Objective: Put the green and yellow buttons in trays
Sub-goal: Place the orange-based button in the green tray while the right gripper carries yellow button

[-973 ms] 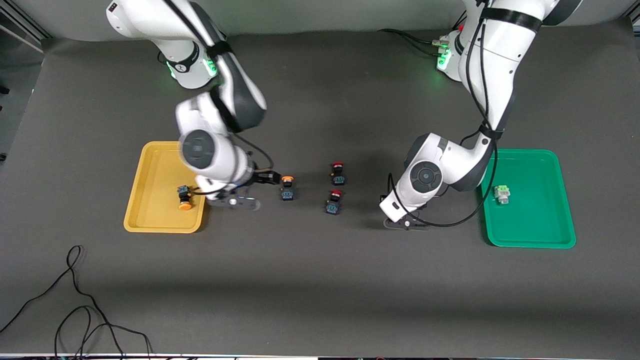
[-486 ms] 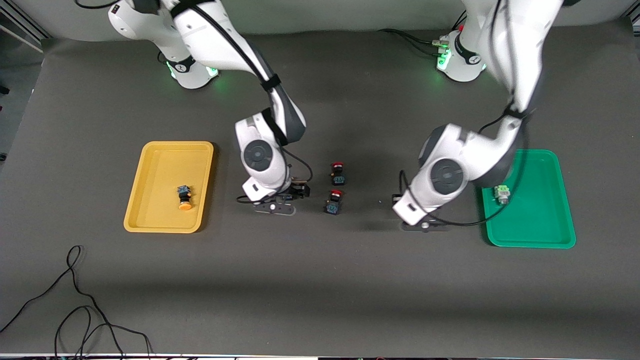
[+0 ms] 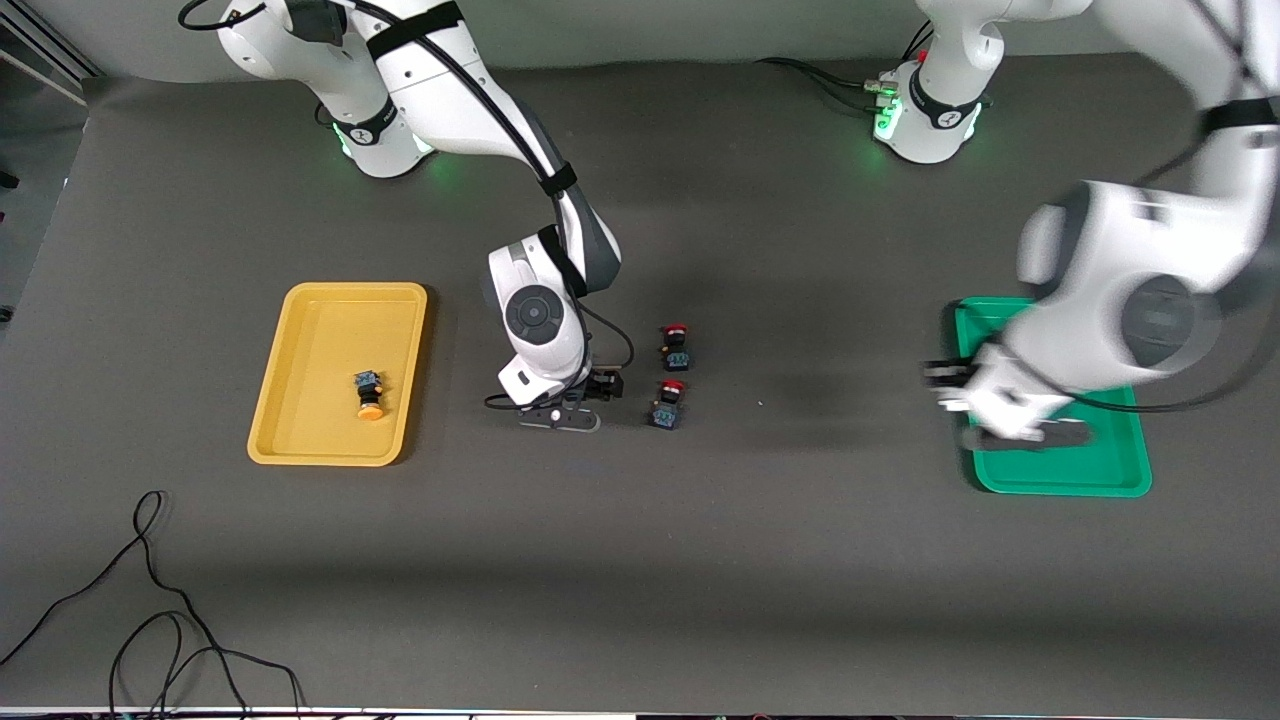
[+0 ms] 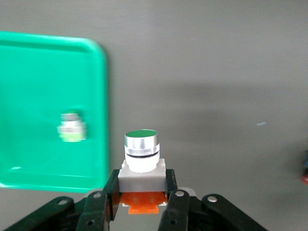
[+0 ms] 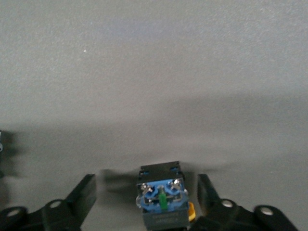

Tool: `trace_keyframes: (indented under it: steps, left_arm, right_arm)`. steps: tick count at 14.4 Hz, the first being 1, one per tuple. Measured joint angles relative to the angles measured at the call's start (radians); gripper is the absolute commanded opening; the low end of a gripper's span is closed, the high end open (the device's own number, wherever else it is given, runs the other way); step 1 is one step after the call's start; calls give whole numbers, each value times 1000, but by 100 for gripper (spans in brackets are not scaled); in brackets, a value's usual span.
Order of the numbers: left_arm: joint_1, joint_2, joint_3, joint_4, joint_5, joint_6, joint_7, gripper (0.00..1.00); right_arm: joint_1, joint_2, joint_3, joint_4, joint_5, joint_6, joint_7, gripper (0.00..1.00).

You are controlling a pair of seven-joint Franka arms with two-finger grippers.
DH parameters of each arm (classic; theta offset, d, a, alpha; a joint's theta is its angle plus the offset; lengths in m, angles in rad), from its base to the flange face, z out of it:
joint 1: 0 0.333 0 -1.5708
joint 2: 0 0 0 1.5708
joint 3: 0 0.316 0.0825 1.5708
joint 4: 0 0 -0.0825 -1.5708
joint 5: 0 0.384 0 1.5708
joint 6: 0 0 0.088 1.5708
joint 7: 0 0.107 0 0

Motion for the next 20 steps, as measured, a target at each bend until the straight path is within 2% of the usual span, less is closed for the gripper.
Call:
trace_keyframes:
  steps: [3, 5, 7, 9, 12, 13, 14, 15, 16, 18, 20]
  left_arm:
    - [224, 0, 8, -1, 57, -13, 219, 6]
    - [324, 0, 8, -15, 78, 31, 289, 6]
    - [361, 5, 7, -88, 101, 162, 310, 6]
    - [366, 26, 6, -199, 125, 331, 310, 6]
    - [366, 96, 2, -323, 137, 549, 310, 8]
    - [367, 121, 3, -344, 140, 598, 310, 13]
    - [368, 141, 3, -355, 141, 627, 310, 36]
    - [368, 155, 4, -357, 143, 637, 310, 89]
    - [369, 160, 4, -356, 144, 638, 310, 100]
    - [370, 156, 4, -348, 148, 633, 310, 100]
    - [371, 145, 4, -311, 150, 558, 314, 100]
  right_arm:
    - [3, -2, 0, 0, 0, 0, 5, 0]
    - [3, -8, -4, 0, 0, 0, 5, 0]
    - [4, -22, -9, 1, 0, -2, 5, 0]
    - [2, -58, -30, 4, 0, -53, 3, 0]
    - [0, -168, -121, 14, 0, -230, -8, 0]
    - [0, -215, -165, 18, -2, -309, -23, 0]
    - [0, -267, -219, 19, -9, -388, -44, 0]
    - [-1, -315, -275, 19, -24, -458, -73, 0]
    - [-6, -360, -329, 18, -41, -525, -125, 0]
    - [-15, -418, -433, 8, -57, -623, -282, 0]
    - [-21, -428, -522, -25, -60, -646, -443, 0]
